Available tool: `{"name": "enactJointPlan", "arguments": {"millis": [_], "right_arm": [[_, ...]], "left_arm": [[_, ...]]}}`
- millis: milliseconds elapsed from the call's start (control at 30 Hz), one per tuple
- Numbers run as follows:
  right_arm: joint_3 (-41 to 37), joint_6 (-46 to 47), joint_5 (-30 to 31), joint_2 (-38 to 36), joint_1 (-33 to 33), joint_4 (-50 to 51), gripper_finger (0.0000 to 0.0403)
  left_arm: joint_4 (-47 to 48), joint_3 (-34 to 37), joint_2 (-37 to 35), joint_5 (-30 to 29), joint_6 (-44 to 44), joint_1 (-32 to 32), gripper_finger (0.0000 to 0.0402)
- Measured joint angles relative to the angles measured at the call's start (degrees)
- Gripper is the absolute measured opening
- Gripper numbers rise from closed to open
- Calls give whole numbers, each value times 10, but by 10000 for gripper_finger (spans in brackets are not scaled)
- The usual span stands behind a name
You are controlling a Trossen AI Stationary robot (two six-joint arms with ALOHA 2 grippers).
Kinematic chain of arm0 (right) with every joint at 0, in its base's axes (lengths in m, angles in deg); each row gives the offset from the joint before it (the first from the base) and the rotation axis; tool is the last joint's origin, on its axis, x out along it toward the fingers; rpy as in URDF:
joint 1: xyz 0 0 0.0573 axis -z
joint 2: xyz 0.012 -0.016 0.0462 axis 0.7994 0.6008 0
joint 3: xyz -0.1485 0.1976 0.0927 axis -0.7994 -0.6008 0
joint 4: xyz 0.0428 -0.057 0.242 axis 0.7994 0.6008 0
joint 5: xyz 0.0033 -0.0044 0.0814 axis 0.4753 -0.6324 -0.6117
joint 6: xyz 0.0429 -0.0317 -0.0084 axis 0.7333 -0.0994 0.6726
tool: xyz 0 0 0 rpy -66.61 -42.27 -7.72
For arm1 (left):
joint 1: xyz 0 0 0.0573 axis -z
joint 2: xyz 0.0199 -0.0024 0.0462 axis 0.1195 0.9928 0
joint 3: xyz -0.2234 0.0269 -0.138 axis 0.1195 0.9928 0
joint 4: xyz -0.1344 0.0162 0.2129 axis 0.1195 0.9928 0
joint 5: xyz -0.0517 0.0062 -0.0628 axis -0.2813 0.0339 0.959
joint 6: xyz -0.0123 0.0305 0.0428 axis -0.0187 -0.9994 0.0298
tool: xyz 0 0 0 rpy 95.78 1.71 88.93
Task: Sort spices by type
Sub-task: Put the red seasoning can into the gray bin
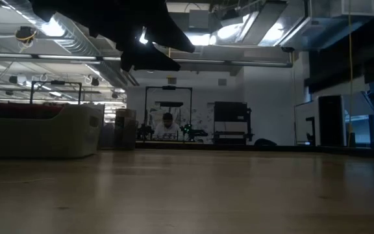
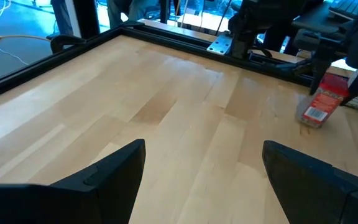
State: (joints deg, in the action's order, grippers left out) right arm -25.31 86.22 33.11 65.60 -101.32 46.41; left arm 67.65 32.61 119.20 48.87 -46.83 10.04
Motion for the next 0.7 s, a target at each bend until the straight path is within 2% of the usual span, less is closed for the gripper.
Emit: {"name": "enactJointPlan", "arguments": {"millis": [167,300,467,700], "right_arm": [[33,-110,68,0,72,-25,217],[58,-214,108,0,133,-86,217],[65,-321,116,0,214,-163,217],[65,-408,112,0,301,-224,217]], "left_arm": [[2,0,0,0,0,2,308],[13,0,0,0,0,11,308],[17,0,11,0,9,34,308],[20,1,44,1,11,64,308]]}}
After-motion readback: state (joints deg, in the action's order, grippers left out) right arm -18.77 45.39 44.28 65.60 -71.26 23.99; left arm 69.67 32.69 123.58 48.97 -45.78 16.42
